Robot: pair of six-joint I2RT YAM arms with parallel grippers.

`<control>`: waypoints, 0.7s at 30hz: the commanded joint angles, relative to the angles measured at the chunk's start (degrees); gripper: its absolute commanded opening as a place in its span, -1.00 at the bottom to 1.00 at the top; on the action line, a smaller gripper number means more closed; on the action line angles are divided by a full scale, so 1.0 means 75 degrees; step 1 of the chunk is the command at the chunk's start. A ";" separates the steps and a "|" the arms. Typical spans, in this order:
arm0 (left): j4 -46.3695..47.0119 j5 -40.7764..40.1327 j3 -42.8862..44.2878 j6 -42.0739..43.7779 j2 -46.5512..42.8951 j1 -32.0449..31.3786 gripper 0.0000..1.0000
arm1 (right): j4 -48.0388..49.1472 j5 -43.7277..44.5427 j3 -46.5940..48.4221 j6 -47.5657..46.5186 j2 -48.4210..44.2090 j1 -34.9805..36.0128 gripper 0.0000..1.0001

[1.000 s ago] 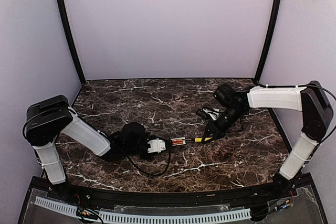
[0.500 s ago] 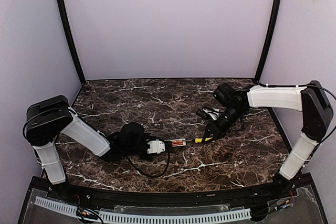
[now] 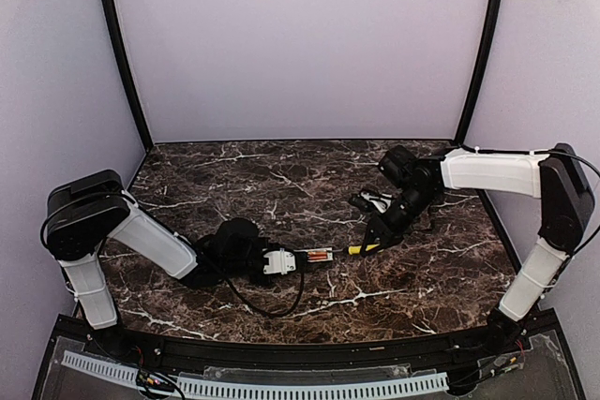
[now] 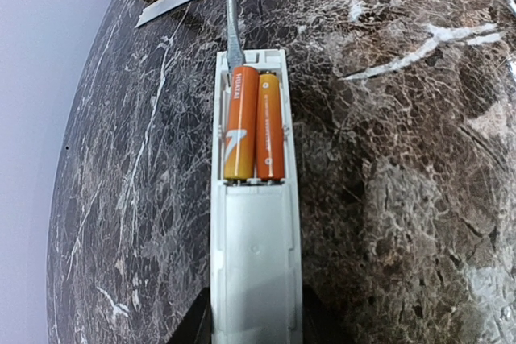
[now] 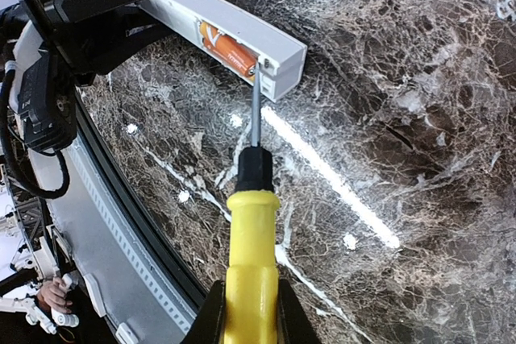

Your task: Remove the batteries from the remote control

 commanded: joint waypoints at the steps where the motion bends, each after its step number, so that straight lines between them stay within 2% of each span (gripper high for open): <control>1: 0.0518 0.0695 0.0356 0.0093 -0.0305 -0.0164 -0.99 | 0.0669 -0.0694 0.0455 -0.0226 -0.0097 0.0314 -1.00; 21: 0.0425 0.0650 0.0344 0.0055 -0.0300 -0.0168 -0.99 | 0.0409 -0.0632 0.0695 -0.0212 0.0005 0.0485 -1.00</control>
